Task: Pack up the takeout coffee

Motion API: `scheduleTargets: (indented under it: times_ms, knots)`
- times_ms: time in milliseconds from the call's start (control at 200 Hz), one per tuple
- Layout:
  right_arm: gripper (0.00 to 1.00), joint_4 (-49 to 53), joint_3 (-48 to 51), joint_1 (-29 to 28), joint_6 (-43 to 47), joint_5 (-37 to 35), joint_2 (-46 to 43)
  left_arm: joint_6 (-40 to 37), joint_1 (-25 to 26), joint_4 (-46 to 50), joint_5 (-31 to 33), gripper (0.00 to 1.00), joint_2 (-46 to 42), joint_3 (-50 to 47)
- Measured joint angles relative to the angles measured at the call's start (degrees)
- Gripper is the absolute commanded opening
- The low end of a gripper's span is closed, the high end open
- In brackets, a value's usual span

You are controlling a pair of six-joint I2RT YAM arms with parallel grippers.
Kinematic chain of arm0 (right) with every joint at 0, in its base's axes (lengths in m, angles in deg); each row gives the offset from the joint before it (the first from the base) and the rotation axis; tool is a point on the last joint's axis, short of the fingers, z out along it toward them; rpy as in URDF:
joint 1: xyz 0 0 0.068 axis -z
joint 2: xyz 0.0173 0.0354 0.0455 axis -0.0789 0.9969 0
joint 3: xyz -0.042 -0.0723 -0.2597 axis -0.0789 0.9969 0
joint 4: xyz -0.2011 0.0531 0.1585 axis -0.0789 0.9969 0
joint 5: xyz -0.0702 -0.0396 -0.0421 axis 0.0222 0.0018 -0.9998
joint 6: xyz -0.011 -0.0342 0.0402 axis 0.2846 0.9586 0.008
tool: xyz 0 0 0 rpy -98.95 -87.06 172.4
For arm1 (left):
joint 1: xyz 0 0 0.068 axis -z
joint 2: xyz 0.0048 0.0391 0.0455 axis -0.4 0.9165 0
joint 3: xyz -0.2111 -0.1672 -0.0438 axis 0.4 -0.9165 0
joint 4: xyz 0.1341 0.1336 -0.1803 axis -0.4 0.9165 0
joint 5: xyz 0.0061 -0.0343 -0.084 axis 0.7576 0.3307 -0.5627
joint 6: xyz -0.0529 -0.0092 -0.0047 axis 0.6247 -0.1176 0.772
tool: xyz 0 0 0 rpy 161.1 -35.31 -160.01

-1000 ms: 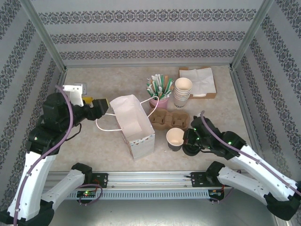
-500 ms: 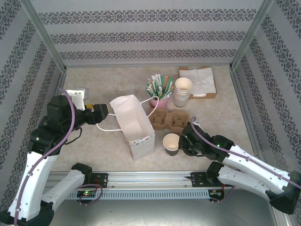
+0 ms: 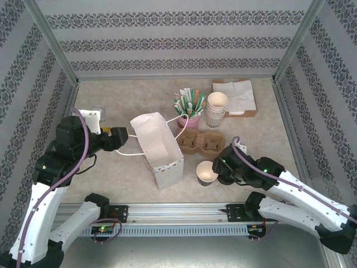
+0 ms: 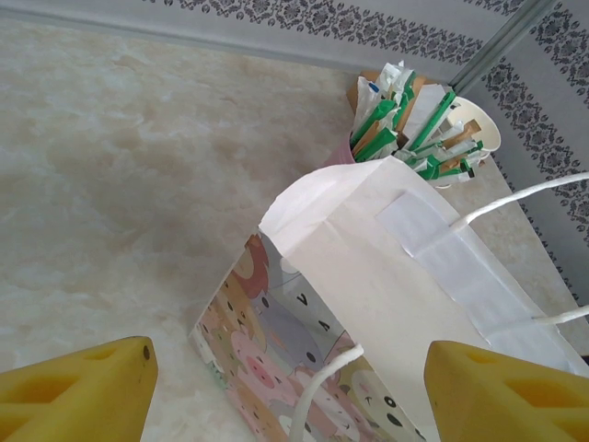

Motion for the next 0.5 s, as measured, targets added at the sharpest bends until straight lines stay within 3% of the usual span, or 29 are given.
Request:
scheduleTargets:
  times_ms: [50, 175, 375, 500]
  knots:
    - [0.79, 2.43, -2.19, 0.17, -1.09, -1.46, 0.26, -0.17, 0.0, 0.28, 0.09, 0.78, -0.44, -0.07]
    - [0.79, 7.06, -3.08, 3.48, -2.49, -2.69, 0.79, -0.37, 0.0, 0.63, 1.51, 0.78, -1.68, -0.92]
    - [0.49, 8.11, 3.21, 8.37, -4.31, -0.74, -0.2, -0.37, 0.0, 1.27, 3.67, 0.78, -4.24, -2.95]
    - [0.46, 7.87, 6.84, 11.87, -3.8, 0.55, -2.49, -0.31, 0.0, 1.31, 3.89, 0.77, -5.01, -5.03]
